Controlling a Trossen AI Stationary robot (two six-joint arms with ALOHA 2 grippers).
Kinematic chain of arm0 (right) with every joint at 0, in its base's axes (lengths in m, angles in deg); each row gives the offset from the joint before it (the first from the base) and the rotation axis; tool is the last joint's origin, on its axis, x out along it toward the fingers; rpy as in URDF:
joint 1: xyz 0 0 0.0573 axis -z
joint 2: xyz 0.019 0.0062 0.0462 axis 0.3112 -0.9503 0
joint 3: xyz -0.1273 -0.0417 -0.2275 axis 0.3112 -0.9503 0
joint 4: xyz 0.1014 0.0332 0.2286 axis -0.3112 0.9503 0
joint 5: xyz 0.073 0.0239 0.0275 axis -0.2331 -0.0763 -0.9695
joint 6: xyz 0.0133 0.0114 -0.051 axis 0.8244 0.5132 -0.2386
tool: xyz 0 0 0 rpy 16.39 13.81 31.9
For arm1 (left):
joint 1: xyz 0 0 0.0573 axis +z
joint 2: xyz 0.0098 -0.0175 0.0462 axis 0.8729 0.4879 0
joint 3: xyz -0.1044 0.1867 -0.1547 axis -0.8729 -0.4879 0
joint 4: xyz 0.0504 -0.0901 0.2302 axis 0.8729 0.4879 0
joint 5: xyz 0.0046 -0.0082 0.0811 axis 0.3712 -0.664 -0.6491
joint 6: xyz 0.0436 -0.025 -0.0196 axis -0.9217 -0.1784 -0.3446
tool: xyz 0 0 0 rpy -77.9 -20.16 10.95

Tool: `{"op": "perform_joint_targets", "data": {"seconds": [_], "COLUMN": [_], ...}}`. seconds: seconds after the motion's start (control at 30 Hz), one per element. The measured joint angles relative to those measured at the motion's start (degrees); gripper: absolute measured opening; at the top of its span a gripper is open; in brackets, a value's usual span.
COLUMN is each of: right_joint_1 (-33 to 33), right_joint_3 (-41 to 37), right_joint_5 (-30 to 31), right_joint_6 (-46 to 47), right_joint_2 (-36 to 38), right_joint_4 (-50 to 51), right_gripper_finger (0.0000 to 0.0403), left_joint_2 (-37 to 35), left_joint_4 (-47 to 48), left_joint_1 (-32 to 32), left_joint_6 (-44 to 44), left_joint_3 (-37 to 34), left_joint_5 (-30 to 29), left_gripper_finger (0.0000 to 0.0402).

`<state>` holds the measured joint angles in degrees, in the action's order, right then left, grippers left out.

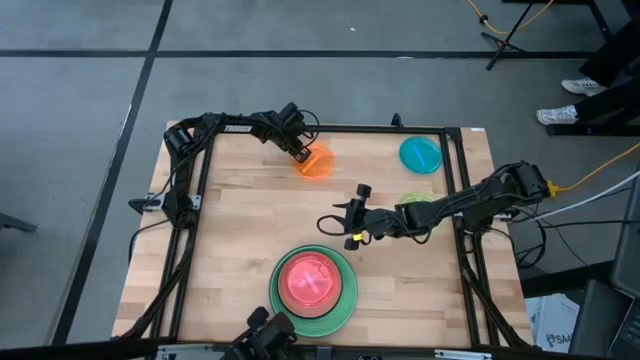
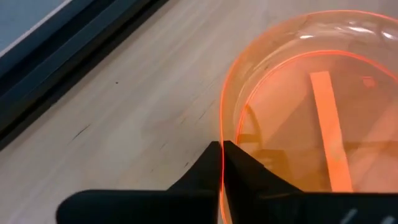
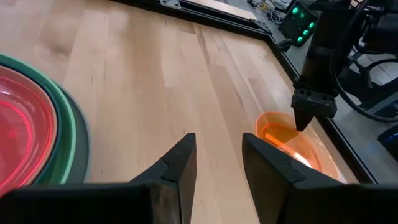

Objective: Stack plastic plates
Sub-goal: Stack the orange plate on top of the pink plate

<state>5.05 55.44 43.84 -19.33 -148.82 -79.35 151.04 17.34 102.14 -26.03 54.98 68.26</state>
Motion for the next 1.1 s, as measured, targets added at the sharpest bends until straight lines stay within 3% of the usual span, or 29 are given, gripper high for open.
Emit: {"op": "perform_joint_targets", "data": {"seconds": [0.37,1.1], "right_joint_1": [0.0,-1.1], "right_joint_3": [0.0,0.0], "right_joint_5": [0.0,1.0], "right_joint_6": [0.0,-0.4], "right_joint_2": [0.0,0.1], "right_joint_4": [0.0,0.1], "right_gripper_finger": [0.0122,0.0122], "left_joint_2": [-6.6,-29.0], "left_joint_4": [3.6,24.5], "left_joint_1": [-2.1,-19.8], "left_joint_6": [-1.6,-0.3], "left_joint_3": [-0.2,-0.1], "left_joint_5": [-0.2,-0.2], "left_gripper_finger": [0.0003,0.0002]}}
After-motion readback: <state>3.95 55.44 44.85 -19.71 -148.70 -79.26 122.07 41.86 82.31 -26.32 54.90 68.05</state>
